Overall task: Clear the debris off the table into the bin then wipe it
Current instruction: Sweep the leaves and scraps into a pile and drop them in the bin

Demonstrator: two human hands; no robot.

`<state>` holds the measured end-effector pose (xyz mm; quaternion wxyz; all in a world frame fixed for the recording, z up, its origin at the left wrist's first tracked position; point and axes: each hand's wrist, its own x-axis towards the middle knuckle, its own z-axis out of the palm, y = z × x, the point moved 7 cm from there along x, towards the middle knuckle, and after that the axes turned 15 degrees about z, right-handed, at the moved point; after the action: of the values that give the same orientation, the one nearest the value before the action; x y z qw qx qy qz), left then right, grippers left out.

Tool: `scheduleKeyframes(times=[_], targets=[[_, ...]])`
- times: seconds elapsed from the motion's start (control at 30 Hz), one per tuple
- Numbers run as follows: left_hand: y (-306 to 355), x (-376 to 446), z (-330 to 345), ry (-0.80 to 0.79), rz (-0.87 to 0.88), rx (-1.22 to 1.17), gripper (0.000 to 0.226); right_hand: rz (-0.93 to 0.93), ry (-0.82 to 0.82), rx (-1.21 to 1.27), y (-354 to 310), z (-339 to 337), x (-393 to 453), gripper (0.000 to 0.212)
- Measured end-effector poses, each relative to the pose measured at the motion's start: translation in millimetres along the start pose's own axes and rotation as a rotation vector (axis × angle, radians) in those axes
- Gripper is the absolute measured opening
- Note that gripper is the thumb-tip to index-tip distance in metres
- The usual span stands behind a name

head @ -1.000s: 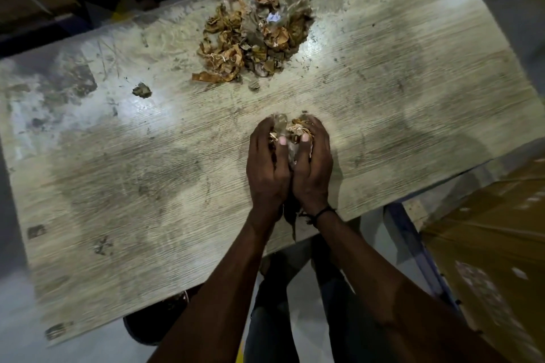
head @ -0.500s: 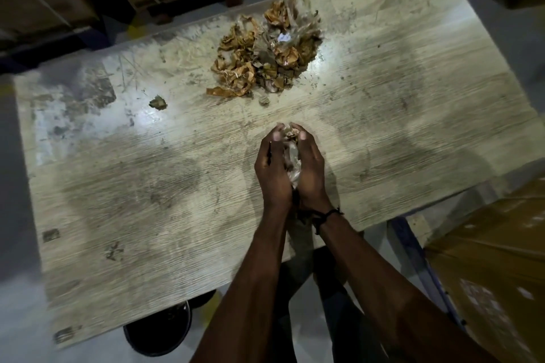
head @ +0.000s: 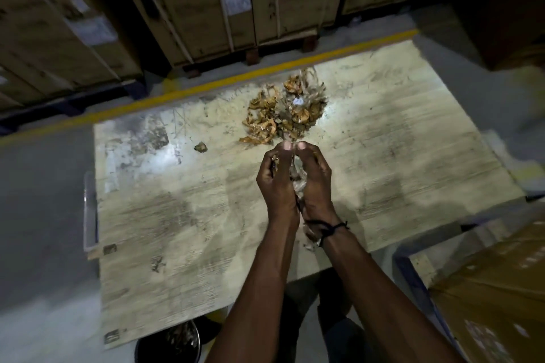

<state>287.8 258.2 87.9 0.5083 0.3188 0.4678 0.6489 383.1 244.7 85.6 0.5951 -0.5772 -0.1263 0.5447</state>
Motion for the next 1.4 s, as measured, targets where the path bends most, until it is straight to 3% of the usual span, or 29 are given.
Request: scheduleKeyframes(times=[0.27,0.37,0.57,0.63,0.73,0.87,1.0,1.23,1.33,1.4], targets=[[104.9,15.8,15.4,0.007,0.151,-0.124,0.004,-0.086,-0.157,0.029,-79.3,64.1,-48.0,0.012],[133.8,20.1,13.9,0.036,0.183,-0.185,0.009,-0.116,-0.223,0.041,-100.7,91.1,-65.1,0.027],[187.6,21.6,-2.3,0.163,0.313,-0.228,0.015,-0.057,-0.446,0.072,-120.3,135.7,-97.2,0.021],[198.3,19.0,-11.2,0.225,0.349,-0.240,0.015,-0.034,-0.522,0.058,-121.7,147.1,-108.6,0.010],[210.0,6.8,-29.3,0.329,0.404,-0.254,0.014,-0.019,-0.622,0.010,-120.1,160.0,-128.3,0.013],[227.4,-22.5,-60.6,0.478,0.511,-0.217,0.015,0.073,-0.731,-0.071,-100.9,169.9,-157.2,0.022],[237.1,-61.0,-103.9,0.615,0.590,-0.208,0.010,0.177,-0.854,-0.138,-69.6,178.7,-197.6,0.007],[253.3,-154.0,-200.5,0.895,0.721,-0.101,0.011,0.351,-1.061,-0.257,6.4,182.9,-298.2,0.008],[258.7,-197.7,-245.1,1.008,0.750,-0.093,0.011,0.375,-1.089,-0.348,40.1,183.0,-344.0,0.020],[266.7,-228.9,-272.9,1.079,0.767,-0.069,0.014,0.383,-1.132,-0.391,65.5,184.3,-377.6,0.017]])
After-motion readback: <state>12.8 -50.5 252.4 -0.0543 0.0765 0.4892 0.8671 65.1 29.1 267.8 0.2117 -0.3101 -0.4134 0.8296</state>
